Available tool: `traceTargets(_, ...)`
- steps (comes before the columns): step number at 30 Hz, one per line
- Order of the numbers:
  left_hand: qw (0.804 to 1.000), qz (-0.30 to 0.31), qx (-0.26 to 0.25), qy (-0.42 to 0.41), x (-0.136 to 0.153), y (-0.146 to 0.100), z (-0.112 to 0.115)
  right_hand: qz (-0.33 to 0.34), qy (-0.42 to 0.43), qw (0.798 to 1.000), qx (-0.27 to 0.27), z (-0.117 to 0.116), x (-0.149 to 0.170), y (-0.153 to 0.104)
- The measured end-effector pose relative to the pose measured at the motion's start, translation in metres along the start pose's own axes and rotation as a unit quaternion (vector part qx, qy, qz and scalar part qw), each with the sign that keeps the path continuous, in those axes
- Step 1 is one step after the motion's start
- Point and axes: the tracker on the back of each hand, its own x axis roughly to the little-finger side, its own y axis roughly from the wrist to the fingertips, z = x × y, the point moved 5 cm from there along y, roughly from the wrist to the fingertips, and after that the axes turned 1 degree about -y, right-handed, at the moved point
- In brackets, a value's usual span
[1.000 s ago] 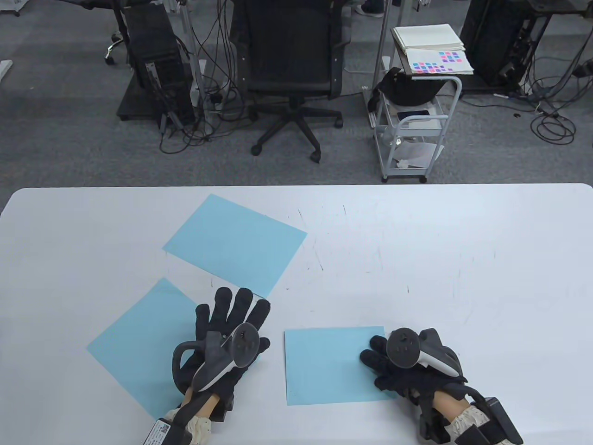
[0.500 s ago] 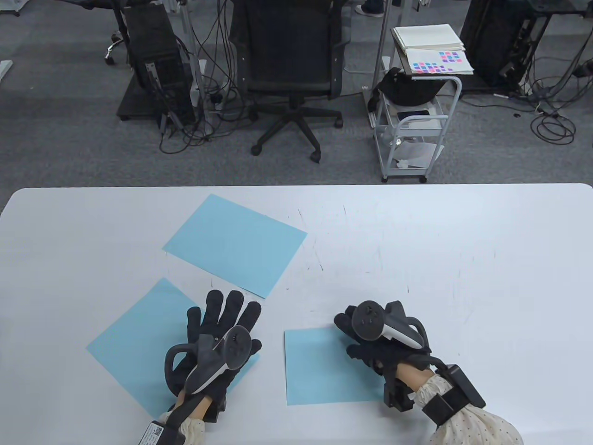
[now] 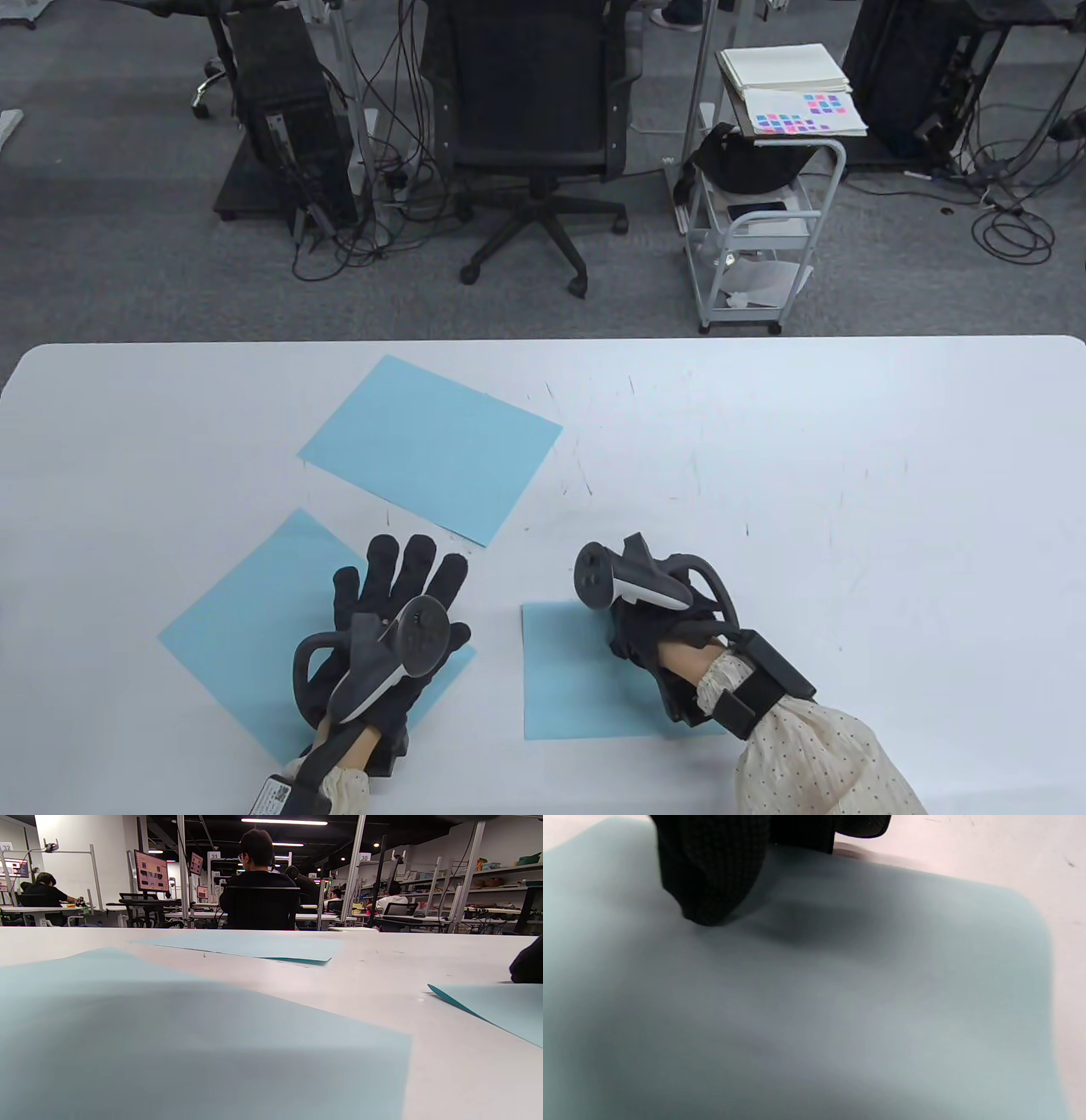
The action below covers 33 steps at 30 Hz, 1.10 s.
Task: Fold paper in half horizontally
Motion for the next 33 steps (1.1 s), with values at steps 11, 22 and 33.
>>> traceTargets(11,1.0,0.001,0.002,-0.002,0.001,-0.001,-0.001,-0.008,0.047,0.999,0.005,-0.001,0.015,0.003)
traceTargets(22,1.0,-0.003,0.0,-0.013,0.006,-0.003,-0.002,-0.03,0.268,0.961,0.064,0.039,0.088,-0.031)
traceTargets(33,1.0,-0.012,-0.002,-0.029,0.016,-0.004,-0.005,-0.24,0.459,0.835,0.189,0.025,0.229,-0.061)
